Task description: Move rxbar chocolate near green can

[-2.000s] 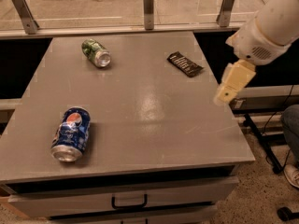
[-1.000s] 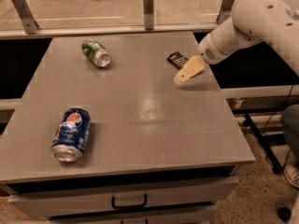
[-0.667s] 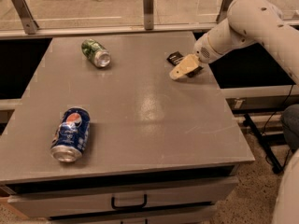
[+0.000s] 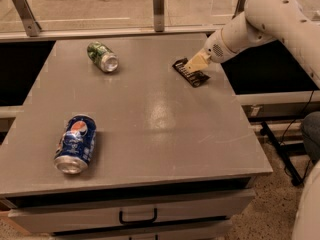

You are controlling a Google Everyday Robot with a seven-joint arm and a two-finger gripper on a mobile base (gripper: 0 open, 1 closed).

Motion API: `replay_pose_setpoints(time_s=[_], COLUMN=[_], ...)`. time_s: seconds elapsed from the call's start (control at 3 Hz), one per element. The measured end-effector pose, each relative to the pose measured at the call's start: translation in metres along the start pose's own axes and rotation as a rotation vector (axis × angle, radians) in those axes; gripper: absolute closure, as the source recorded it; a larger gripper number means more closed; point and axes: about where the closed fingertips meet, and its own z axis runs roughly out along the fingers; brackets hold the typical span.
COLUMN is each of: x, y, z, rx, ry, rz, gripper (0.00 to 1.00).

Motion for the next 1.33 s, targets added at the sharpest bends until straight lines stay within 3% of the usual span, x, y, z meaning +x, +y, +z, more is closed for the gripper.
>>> replay_pose_setpoints(time_s=[0.33,0.67,1.33], x=[-0.0019,-0.0014,-0.0002], y=[0.0267,0.0273,0.0251], z=[-0.0008,0.0026,0.0046], rx=[-0.043,-0.047,-0.025], ry=[0.006,0.008,-0.010], rz=[-0.049,-0.048,-0.045], gripper=[0.88,0.85,0.39])
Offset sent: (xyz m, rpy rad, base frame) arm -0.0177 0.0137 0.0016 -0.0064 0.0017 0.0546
